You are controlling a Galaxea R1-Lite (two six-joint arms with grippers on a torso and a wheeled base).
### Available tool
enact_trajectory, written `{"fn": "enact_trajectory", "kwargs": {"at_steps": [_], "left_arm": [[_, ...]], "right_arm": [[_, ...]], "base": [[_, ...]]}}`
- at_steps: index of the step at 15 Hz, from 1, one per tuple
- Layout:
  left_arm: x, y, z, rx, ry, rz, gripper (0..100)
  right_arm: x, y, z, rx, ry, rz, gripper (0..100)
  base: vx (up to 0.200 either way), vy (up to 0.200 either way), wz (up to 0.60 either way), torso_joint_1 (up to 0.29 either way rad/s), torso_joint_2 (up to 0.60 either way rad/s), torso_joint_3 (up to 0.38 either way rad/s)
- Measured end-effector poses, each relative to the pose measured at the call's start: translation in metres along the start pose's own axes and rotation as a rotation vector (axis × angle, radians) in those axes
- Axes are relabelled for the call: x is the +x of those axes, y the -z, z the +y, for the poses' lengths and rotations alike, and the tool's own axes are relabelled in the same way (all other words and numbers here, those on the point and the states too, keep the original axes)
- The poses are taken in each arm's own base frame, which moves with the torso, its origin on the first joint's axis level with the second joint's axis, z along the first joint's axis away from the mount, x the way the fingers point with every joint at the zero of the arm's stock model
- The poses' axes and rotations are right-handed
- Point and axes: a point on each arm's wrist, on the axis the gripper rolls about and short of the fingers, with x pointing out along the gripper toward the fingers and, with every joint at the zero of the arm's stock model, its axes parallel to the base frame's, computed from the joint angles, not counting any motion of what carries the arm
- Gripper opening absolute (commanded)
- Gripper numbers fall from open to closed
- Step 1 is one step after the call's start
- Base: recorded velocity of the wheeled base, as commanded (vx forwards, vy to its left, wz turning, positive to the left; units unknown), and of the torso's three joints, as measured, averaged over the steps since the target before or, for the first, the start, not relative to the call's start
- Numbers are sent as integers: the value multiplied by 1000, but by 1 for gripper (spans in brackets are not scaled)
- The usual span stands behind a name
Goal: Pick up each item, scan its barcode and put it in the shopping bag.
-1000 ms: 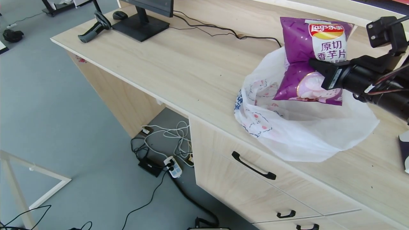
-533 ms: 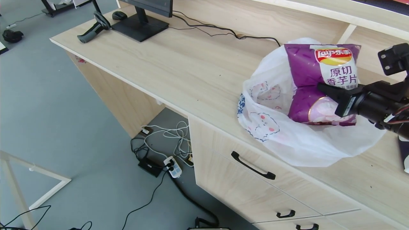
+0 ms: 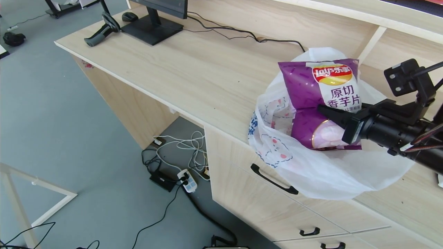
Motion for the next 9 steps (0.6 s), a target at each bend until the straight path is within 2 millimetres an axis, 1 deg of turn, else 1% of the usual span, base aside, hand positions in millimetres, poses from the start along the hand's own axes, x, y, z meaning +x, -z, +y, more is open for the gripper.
{"fn": "enact_trajectory", "kwargs": {"at_steps": [5,7,9], "left_arm": [[0,0,0,0,1,0,100],[0,0,0,0,0,0,100],[0,0,0,0,1,0,100]], "right_arm": [[-3,1,-3,-4,17,-40,100],[-6,-5,-4,-22,32,-126,100],[-14,-11,-3,-29,39,-181,100]], "base": [[0,0,0,0,0,0],[0,0,0,0,0,0],[0,0,0,0,0,0]]}}
